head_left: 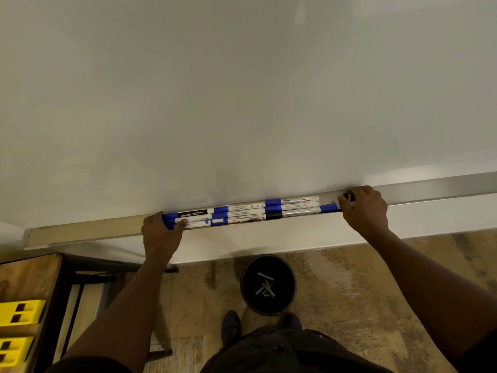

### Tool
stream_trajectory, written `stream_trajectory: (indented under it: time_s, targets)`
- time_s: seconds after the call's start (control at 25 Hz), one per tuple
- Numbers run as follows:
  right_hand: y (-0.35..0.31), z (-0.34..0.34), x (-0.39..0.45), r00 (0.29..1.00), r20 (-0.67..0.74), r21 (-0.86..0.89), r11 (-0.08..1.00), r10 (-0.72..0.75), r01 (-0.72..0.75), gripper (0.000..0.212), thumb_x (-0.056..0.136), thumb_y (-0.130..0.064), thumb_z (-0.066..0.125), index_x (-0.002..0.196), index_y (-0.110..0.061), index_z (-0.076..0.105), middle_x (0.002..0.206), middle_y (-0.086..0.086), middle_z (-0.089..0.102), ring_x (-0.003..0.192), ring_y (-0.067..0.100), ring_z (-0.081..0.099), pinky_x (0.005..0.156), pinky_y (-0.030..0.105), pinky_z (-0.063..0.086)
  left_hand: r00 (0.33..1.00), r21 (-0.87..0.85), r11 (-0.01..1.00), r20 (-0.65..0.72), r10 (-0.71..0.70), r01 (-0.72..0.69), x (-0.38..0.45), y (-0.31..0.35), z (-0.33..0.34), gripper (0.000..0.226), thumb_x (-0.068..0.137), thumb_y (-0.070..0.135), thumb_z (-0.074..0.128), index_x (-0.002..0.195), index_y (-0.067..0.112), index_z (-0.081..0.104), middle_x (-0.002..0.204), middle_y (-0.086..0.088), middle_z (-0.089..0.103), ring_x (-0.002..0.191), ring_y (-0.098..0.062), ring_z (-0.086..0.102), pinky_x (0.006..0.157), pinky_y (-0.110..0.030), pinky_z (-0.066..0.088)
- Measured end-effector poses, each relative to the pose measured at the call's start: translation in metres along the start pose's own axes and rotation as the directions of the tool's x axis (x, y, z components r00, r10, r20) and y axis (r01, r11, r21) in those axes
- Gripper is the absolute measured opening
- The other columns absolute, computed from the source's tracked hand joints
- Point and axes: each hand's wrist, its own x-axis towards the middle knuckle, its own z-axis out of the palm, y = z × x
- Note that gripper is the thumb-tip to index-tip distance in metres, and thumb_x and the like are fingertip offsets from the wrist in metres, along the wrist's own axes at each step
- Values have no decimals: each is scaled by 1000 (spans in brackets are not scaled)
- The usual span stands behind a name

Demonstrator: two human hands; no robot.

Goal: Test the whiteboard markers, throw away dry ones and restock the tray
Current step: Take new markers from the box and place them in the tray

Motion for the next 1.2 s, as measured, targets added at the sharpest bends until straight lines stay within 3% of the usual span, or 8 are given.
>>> stream_trajectory:
  time_s: [0.12,0.2,0.32,0.4,0.52,0.6,0.72,1.2]
  targets:
    - [-1,0,-6,991,-128,37,999,25,-21,39,92,-39,56,110,-5,58,114,17,59,109,35,52,97,49,39,1000,-26,1000,10,9,-8,-6,8,1,56,81,43,72,120,7,54,121,-17,53,110,-32,51,93,-43,44]
    - [-7,3,-17,986,-161,30,998,-44,49,49,94,-46,48,123,-6,49,128,17,52,121,33,45,105,49,34,999,12,999,-41,32,-32,-15,13,-3,57,85,42,69,124,4,52,124,-20,52,112,-34,50,92,-45,44]
    - [-29,22,-43,964,-33,-69,963,-263,261,67,97,-53,34,146,-9,29,154,14,30,142,30,26,117,45,22,949,199,955,-184,258,-221,-38,15,-1,58,92,45,55,130,1,47,128,-23,51,116,-38,50,94,-49,46]
    - [-49,39,-59,913,99,-133,904,-395,405,73,98,-57,27,153,-11,9,161,9,7,148,25,6,119,42,10,914,293,888,-92,395,-354,-52,17,5,67,93,52,43,140,4,39,141,-21,42,131,-35,40,105,-48,40]
    - [-70,58,-70,867,230,-182,856,-441,484,77,97,-61,19,153,-13,-5,161,6,-10,148,21,-10,120,39,0,872,389,783,153,465,-486,-59,22,19,81,94,61,29,154,11,5,162,-11,-1,149,-26,1,119,-42,12]
    - [-75,63,-69,860,275,-207,848,-429,489,79,95,-63,14,152,-13,-6,161,6,-11,148,21,-12,120,39,-2,849,412,743,240,470,-528,-59,23,26,83,93,66,17,153,15,-7,161,-5,-17,148,-20,-13,120,-40,2]
    - [-74,65,-67,857,293,-233,837,-425,495,79,94,-64,11,152,-13,-7,161,5,-11,148,20,-11,120,39,-1,858,404,758,292,423,-511,-57,21,33,86,89,72,7,153,16,-10,160,-2,-20,148,-17,-16,121,-40,2]
    - [-62,59,-61,854,296,-244,830,-428,501,80,93,-65,9,152,-13,-7,161,3,-12,148,20,-11,120,38,2,890,397,799,265,370,-451,-54,13,30,93,83,77,4,152,17,-13,160,-2,-19,148,-20,-15,119,-37,-1]
